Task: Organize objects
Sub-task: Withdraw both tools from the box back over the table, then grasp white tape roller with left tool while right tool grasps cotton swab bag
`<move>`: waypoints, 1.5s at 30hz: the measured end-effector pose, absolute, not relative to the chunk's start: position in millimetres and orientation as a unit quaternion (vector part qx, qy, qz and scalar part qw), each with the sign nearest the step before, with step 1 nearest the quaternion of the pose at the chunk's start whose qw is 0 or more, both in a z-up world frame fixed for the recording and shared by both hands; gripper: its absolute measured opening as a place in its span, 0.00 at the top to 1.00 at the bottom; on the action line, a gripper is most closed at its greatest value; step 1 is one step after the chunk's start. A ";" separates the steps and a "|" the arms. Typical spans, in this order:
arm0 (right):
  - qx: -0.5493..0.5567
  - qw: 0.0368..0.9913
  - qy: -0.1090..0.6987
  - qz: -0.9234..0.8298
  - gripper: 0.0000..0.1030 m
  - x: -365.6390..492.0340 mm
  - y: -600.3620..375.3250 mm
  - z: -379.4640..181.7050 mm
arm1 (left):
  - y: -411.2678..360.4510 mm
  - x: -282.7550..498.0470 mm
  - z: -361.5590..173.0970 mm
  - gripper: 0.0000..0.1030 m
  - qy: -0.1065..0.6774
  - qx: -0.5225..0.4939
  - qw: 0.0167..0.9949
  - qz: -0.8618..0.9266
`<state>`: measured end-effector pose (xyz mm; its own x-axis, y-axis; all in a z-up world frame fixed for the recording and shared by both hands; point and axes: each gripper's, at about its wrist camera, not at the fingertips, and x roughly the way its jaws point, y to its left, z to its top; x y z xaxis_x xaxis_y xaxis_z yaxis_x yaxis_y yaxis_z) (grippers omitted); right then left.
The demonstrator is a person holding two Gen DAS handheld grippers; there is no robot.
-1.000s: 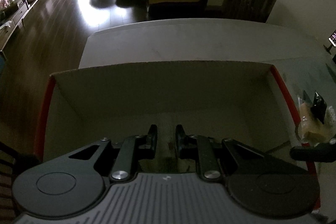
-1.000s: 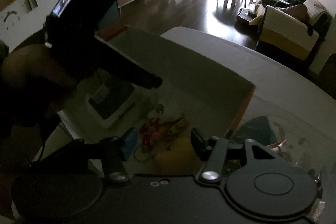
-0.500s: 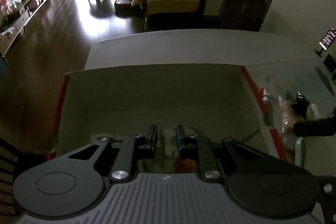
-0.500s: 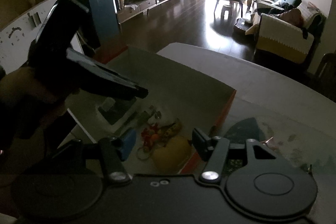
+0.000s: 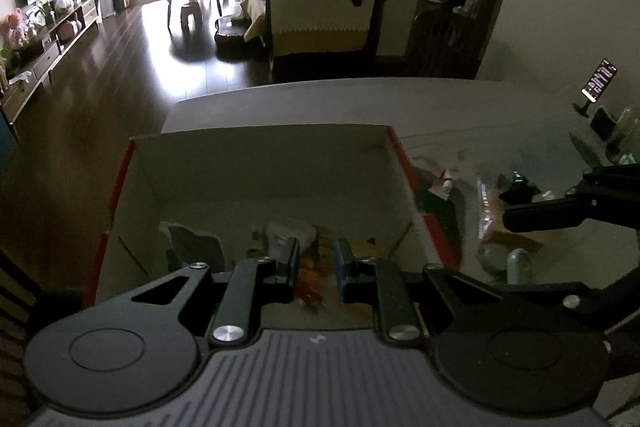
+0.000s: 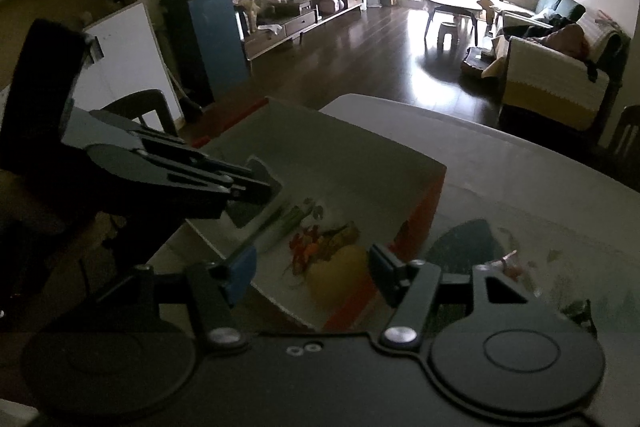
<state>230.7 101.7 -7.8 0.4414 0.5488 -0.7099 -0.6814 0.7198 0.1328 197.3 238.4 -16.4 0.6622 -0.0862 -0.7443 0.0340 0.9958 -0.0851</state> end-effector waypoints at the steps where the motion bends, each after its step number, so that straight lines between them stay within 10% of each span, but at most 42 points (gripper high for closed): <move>1: -0.087 0.844 0.382 0.365 0.39 228.2 97.8 -7.7 | 235.6 195.5 -16.3 0.84 0.409 -0.032 0.911 -0.032; 37: -0.098 0.861 0.404 0.292 0.27 217.3 -127.0 -64.1 | 40.4 178.1 -74.6 0.83 0.445 -0.037 0.893 -0.051; 45: -0.125 0.864 0.401 0.279 0.26 243.3 -158.6 -78.5 | 3.4 186.8 -94.3 0.70 0.451 -0.015 0.890 -0.057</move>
<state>243.3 -158.6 -78.5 0.5238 0.3810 -0.7619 -0.5815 0.8135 0.0070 186.8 3.4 -94.3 0.5858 -0.1146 -0.8023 0.0880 0.9931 -0.0775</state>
